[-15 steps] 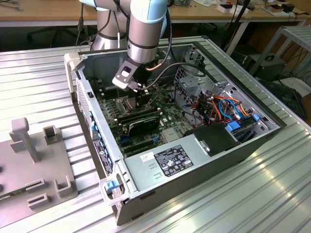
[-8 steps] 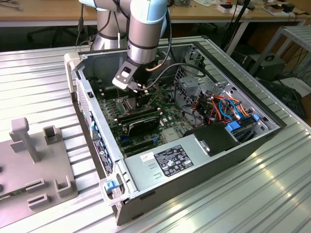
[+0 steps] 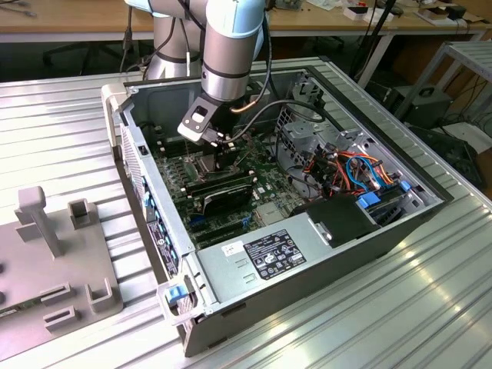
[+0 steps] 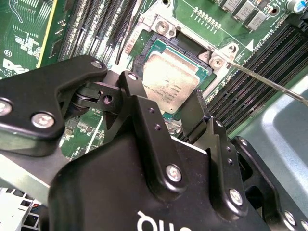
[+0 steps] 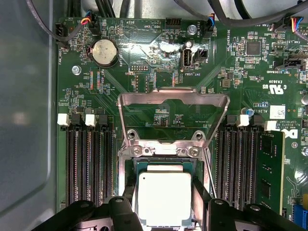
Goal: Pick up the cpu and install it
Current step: 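Place the cpu into insertion slot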
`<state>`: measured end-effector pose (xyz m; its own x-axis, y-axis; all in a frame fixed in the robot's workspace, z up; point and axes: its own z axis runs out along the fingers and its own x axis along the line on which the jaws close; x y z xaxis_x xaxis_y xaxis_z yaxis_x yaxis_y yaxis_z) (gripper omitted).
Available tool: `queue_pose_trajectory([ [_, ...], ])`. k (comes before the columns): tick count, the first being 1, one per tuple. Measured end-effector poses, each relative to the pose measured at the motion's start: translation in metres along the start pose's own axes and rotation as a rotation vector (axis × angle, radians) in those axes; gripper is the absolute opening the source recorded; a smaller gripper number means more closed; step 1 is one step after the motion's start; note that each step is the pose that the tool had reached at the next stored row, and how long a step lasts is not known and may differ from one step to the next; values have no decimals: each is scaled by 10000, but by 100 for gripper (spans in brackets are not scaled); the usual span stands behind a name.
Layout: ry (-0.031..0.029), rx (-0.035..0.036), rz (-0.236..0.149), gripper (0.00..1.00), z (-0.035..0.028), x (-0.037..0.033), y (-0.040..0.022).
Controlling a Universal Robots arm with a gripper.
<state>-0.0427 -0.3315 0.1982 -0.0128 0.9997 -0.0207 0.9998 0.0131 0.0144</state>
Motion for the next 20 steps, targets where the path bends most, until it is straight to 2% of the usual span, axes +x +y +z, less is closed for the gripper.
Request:
queue_pose_trajectory([
  [20,0,0,0,55,5,0,0],
])
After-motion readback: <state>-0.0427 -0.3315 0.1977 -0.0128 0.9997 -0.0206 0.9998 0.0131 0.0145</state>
